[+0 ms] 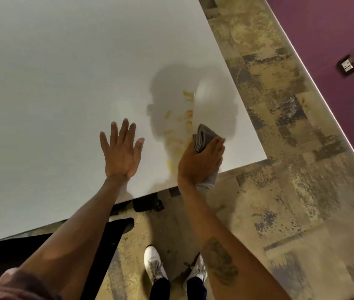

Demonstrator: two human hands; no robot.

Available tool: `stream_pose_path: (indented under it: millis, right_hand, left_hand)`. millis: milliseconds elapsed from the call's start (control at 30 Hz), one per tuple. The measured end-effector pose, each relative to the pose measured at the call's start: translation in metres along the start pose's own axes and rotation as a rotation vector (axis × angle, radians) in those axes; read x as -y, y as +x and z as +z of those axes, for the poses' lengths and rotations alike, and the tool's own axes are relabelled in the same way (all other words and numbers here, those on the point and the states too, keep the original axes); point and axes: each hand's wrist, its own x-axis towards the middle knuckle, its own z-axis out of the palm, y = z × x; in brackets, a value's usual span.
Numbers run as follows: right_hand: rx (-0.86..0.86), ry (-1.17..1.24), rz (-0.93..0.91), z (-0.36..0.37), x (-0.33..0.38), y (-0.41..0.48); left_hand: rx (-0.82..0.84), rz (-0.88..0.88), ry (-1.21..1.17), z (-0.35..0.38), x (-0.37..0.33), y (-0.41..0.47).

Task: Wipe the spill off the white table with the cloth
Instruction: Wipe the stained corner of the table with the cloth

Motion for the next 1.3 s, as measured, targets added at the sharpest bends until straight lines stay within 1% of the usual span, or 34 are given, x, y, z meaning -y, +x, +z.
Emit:
stream_pose_path:
  millis: [67, 167, 300, 433, 600, 667, 767, 900, 1033, 1100, 1200, 1300]
  right_hand:
    - [-0.067, 0.003, 0.077, 0.009, 0.014, 0.002]
    - [-0.124, -0.031, 0.121, 0.02, 0.028, 0.011]
    - [-0.092, -0.078, 0.136, 0.035, 0.05, 0.033]
    - [-0.067, -0.081, 0.106, 0.051, 0.073, 0.06]
    - [-0.002, -0.1, -0.026, 0.066, 0.094, 0.093]
    - [0.025, -0.109, -0.076, 0.071, 0.102, 0.104]
    - [0.074, -0.129, -0.153, 0.079, 0.112, 0.121]
    - [0.132, -0.145, -0.3, 0.09, 0.122, 0.144]
    - [0.229, -0.1, -0.445, 0.094, 0.123, 0.152]
    - [0.302, -0.049, -0.519, 0.092, 0.12, 0.152]
    - [0.455, 0.038, -0.614, 0.085, 0.112, 0.149]
    - [0.6, 0.071, -0.668, 0.075, 0.103, 0.14]
  left_hand:
    - [-0.006, -0.007, 0.044, 0.002, 0.0, 0.002]
    - [0.0, -0.014, 0.061, 0.002, -0.002, 0.002]
    - [0.003, -0.014, 0.031, 0.002, -0.001, 0.004]
    - [-0.067, 0.024, 0.076, 0.003, 0.001, 0.003]
    - [-0.222, 0.071, 0.107, 0.008, 0.002, 0.004]
    - [-0.235, 0.082, 0.112, 0.008, 0.002, 0.005]
    - [-0.212, 0.074, 0.096, 0.008, 0.002, 0.006]
    - [-0.178, 0.052, 0.054, 0.007, 0.001, 0.009]
    - [-0.152, 0.059, 0.011, 0.005, 0.001, 0.007]
    - [-0.131, 0.07, 0.004, 0.002, 0.001, 0.006]
    - [-0.051, 0.053, -0.023, -0.003, 0.0, 0.007]
    - [0.01, 0.035, -0.016, -0.007, -0.001, 0.006]
